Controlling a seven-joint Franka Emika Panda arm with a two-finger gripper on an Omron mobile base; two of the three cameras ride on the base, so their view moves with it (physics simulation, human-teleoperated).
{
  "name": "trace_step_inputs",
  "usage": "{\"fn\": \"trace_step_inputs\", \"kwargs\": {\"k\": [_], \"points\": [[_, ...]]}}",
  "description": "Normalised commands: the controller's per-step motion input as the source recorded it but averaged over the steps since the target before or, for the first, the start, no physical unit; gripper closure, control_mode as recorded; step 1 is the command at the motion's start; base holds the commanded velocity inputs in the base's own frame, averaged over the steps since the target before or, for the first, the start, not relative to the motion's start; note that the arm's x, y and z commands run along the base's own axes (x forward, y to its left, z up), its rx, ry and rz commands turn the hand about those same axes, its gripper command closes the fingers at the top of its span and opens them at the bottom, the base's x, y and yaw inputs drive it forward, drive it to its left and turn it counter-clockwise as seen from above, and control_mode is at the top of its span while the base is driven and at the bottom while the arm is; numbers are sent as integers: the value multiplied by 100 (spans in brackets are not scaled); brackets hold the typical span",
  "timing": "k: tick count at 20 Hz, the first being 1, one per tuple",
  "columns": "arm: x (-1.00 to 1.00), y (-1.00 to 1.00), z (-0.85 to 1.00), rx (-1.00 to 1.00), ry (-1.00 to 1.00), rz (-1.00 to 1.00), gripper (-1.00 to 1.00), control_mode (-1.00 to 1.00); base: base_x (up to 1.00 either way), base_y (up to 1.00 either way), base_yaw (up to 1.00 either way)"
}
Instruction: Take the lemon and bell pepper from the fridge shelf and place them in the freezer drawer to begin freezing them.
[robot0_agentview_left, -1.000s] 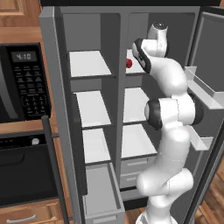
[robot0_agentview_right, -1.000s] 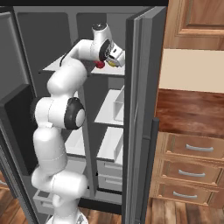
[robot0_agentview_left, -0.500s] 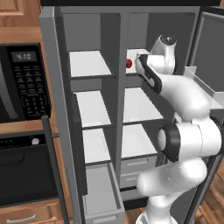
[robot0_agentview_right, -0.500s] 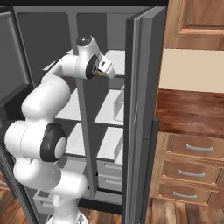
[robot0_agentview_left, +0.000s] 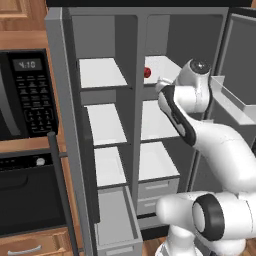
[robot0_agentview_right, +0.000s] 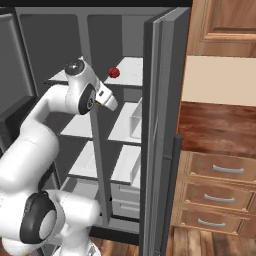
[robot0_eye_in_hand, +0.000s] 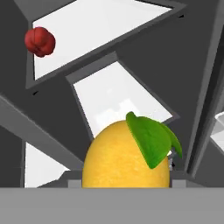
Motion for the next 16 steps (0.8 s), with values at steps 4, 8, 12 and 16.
{"fn": "trace_step_inputs", "kwargs": {"k": [4, 8, 12, 16], "points": [[-69, 24, -19, 6, 17, 0, 100, -100, 0, 0, 0], [-43, 12, -9, 3, 9, 1, 100, 100, -50, 15, 1], [0, 0, 0, 0, 0, 0, 100, 100, -100, 36, 4], [0, 0, 0, 0, 0, 0, 100, 100, -84, 41, 6]]}}
